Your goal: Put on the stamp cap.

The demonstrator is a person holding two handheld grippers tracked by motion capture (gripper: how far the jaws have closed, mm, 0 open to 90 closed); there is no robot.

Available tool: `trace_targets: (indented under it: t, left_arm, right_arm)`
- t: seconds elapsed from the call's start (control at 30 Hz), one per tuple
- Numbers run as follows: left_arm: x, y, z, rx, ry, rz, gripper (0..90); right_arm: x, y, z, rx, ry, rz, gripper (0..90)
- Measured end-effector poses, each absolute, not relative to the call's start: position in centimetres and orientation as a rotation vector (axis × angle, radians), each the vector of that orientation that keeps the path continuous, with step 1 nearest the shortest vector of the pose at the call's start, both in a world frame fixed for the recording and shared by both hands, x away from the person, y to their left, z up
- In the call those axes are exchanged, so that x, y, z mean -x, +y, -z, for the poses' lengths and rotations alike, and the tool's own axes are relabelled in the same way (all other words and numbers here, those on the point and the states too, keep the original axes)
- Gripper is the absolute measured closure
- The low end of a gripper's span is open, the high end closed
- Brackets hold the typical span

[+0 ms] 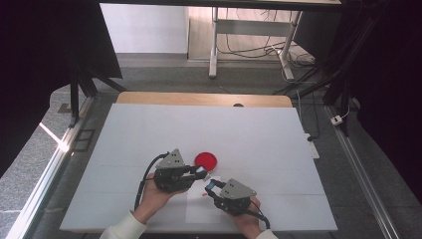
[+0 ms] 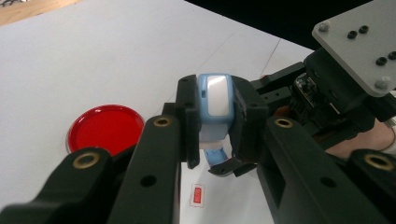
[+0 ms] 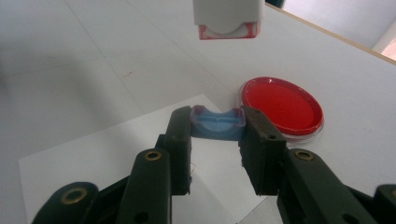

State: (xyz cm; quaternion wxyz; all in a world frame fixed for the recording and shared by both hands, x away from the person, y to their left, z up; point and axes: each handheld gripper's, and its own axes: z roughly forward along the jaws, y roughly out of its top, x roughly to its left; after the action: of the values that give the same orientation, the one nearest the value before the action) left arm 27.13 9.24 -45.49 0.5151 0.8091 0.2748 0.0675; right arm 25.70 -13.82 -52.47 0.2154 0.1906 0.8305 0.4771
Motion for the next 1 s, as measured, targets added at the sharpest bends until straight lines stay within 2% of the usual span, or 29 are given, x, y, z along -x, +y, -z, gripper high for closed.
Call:
trace_targets:
  t: [1.0]
  left_arm:
    - [-27.2, 7.8, 46.6, -1.977, 0.686, -0.16, 75.2]
  right_arm:
    - [-25.5, -13.6, 52.1, -0.576, 2.218, -1.332, 64.8]
